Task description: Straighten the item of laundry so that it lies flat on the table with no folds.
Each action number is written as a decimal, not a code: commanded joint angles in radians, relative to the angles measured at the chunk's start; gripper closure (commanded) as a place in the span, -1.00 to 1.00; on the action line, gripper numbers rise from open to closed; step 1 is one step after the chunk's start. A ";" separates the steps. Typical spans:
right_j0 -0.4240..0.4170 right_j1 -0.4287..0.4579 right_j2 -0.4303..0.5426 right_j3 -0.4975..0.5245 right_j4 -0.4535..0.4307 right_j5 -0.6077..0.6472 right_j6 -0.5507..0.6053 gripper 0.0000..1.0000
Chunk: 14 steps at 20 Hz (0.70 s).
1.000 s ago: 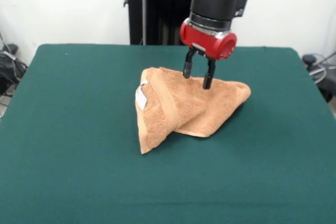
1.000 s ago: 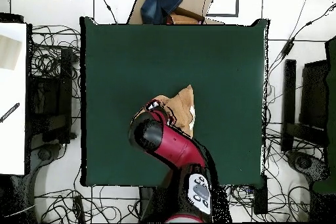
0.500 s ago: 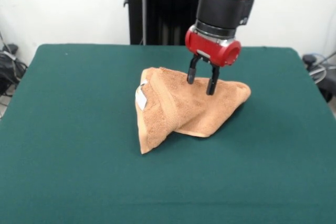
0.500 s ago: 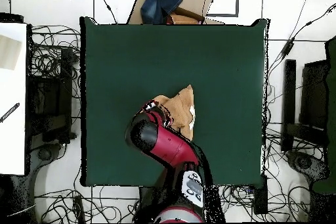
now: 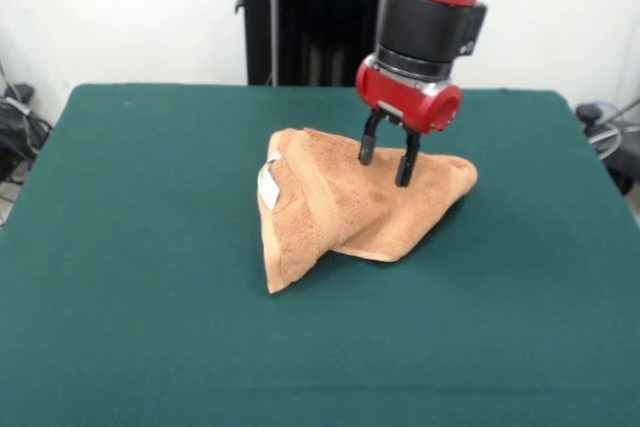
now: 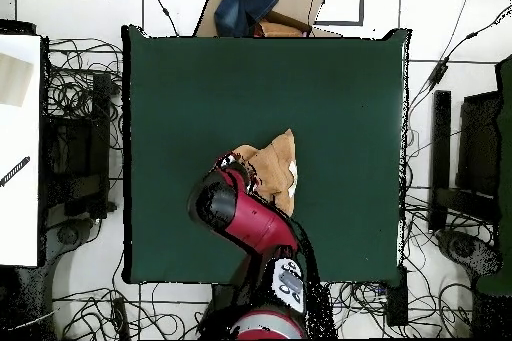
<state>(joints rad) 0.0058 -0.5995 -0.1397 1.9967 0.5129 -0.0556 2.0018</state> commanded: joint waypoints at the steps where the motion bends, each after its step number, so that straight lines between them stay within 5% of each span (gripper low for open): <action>1: 0.059 0.002 0.013 0.052 0.087 0.004 0.288 -1.00; 14: 0.023 -0.021 0.044 0.072 0.085 0.022 0.264 -1.00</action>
<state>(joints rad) 0.0651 -0.6066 -0.1393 1.9970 0.5580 -0.0553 2.0018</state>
